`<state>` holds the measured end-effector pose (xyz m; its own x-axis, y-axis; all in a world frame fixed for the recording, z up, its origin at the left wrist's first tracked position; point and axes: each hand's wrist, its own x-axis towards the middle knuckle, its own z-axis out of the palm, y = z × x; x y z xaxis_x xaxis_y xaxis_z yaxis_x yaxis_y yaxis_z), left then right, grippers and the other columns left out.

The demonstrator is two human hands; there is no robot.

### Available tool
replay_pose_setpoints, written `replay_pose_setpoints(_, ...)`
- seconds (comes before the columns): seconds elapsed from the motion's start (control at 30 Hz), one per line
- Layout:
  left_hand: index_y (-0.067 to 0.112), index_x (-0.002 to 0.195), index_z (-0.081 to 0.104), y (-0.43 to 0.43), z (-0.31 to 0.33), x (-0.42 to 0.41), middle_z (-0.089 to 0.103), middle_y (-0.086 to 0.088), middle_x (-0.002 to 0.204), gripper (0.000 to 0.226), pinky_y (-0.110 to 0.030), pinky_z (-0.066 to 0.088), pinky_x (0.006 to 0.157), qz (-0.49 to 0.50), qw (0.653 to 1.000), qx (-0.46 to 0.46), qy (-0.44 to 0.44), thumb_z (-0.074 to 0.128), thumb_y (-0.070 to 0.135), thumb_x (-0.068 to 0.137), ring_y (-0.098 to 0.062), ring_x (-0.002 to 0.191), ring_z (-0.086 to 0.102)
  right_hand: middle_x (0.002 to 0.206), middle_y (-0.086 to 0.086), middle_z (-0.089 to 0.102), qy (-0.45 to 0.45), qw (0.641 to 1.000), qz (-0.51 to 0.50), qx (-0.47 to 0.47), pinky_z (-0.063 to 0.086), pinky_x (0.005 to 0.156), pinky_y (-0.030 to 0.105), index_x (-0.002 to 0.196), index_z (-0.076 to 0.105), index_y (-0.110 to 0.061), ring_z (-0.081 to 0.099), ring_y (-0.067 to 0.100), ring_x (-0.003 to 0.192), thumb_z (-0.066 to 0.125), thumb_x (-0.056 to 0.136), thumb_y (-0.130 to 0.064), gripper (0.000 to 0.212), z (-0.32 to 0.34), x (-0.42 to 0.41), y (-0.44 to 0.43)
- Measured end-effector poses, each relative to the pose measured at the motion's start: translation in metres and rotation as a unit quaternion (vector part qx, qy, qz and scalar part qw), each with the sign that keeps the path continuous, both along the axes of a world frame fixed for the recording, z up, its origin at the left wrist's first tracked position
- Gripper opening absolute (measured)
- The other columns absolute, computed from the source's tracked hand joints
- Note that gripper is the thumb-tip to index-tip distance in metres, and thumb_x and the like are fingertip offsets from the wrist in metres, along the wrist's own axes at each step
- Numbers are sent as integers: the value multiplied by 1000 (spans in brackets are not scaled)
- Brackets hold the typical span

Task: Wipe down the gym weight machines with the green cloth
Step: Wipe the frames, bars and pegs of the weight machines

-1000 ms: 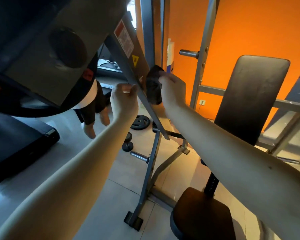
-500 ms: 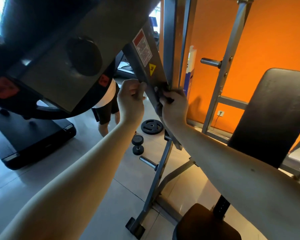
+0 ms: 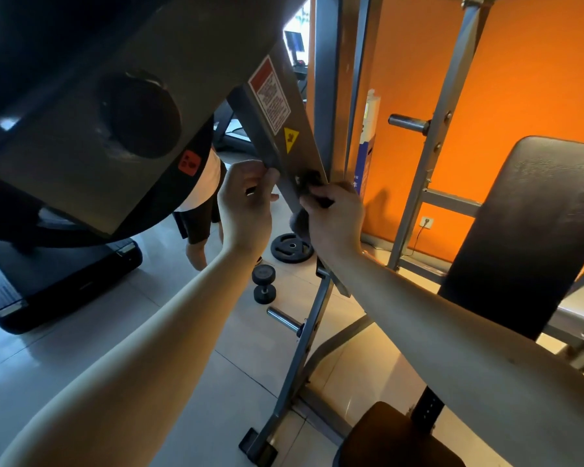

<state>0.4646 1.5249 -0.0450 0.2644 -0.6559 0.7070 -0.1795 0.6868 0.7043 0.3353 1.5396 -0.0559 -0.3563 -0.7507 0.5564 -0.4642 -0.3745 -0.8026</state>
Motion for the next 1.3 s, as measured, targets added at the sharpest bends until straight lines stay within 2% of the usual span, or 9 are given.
replay_pose_setpoints(0.17,1,103,64,-2,-4,1,71,-4,95,14,-25,59,68,-7,1000,10,12,68,13,97,-17,88,72,104,1,63,-4,991,9,-131,41,83,5,94,75,-7,55,-10,96,77,85,-5,10,18,16,4)
replay_pose_setpoints(0.37,1,106,64,-1,0,0,70,3,96,15,-19,57,68,-3,1000,5,11,68,12,97,-10,88,71,110,-6,62,11,1000,8,15,47,94,16,95,74,-20,56,0,100,75,89,-14,8,-5,-4,-4)
replay_pose_setpoints(0.57,-1,103,64,-2,-4,1,71,0,92,15,-22,58,69,-2,1000,-3,14,70,10,96,-14,85,72,110,1,64,-13,990,31,-138,42,86,5,100,76,-8,55,-9,100,74,89,-8,11,31,20,7)
replay_pose_setpoints(0.7,-1,108,65,-4,-4,1,72,-4,97,18,-19,57,66,-1,1000,-4,12,70,12,96,-17,88,72,112,0,64,-12,999,18,-25,42,86,3,97,75,-13,56,-11,100,71,92,-8,8,-5,-3,-2)
replay_pose_setpoints(0.8,1,108,65,-4,-3,0,72,-5,98,18,-18,57,67,2,1000,3,10,70,14,96,-18,90,72,108,-10,67,-31,997,-12,74,48,103,25,96,73,-28,56,-3,97,69,95,-19,10,-3,-10,-7)
replay_pose_setpoints(0.97,4,105,66,-3,-2,1,72,-2,96,15,-22,59,67,-10,1000,16,16,72,13,95,-20,89,72,124,-2,58,-151,981,108,-59,55,93,20,126,69,-16,59,2,112,57,101,-11,29,65,21,9)
replay_pose_setpoints(1.07,2,105,66,-3,-3,3,71,-2,95,18,-22,58,66,-17,999,21,23,73,15,95,-22,88,71,132,-1,52,-100,983,88,-124,54,95,23,132,67,-18,54,-3,113,57,100,-5,36,72,26,7)
replay_pose_setpoints(1.13,1,106,66,-4,-4,3,71,-3,97,18,-22,58,66,-13,1000,18,19,72,13,95,-23,89,71,129,1,50,-103,982,77,-139,52,84,11,126,67,-17,54,-14,109,57,99,2,35,59,24,1)
replay_pose_setpoints(1.3,3,109,65,-1,-4,-3,71,-3,99,17,-21,57,65,-8,999,24,25,70,14,97,-20,91,71,127,-3,58,-122,990,66,25,45,88,4,131,62,-17,61,-6,112,55,102,-8,31,5,3,-8)
